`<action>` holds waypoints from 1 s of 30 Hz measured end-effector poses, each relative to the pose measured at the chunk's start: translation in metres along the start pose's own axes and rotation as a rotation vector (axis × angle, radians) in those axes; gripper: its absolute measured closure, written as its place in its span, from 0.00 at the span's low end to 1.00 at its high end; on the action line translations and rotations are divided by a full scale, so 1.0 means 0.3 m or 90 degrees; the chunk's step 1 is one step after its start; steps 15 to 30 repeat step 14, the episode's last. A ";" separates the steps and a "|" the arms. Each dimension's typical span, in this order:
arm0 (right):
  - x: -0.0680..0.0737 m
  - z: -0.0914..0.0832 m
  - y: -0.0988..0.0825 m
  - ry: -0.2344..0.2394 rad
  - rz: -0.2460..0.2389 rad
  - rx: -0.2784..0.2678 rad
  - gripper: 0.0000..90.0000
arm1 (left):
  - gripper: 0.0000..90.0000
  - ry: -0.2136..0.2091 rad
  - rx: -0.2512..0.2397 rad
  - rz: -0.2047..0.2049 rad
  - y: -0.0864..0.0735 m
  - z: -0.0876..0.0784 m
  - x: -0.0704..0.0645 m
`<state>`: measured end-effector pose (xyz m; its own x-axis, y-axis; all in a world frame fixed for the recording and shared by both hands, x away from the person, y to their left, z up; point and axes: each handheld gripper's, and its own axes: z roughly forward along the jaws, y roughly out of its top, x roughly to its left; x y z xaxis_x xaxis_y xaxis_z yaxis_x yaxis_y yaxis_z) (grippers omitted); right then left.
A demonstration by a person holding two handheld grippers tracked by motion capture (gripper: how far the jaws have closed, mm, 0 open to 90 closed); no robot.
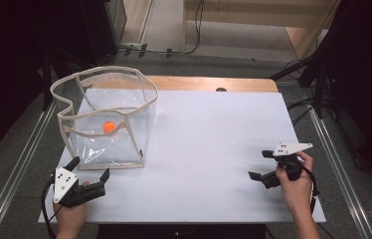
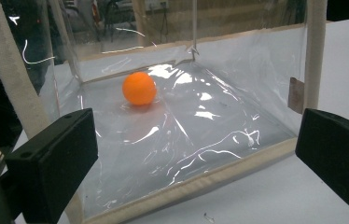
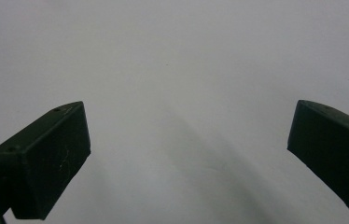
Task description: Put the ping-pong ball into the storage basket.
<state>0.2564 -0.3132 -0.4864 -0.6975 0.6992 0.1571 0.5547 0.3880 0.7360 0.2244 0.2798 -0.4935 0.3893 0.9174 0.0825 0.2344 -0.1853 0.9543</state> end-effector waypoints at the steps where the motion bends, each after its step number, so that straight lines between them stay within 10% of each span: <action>1: -0.002 -0.004 -0.006 -0.003 0.002 -0.006 0.00 | 0.00 -0.001 0.000 0.000 0.000 0.000 0.000; 30: -0.013 -0.026 -0.056 -0.017 0.025 -0.031 0.00 | 0.00 -0.002 0.000 -0.004 0.001 0.001 0.002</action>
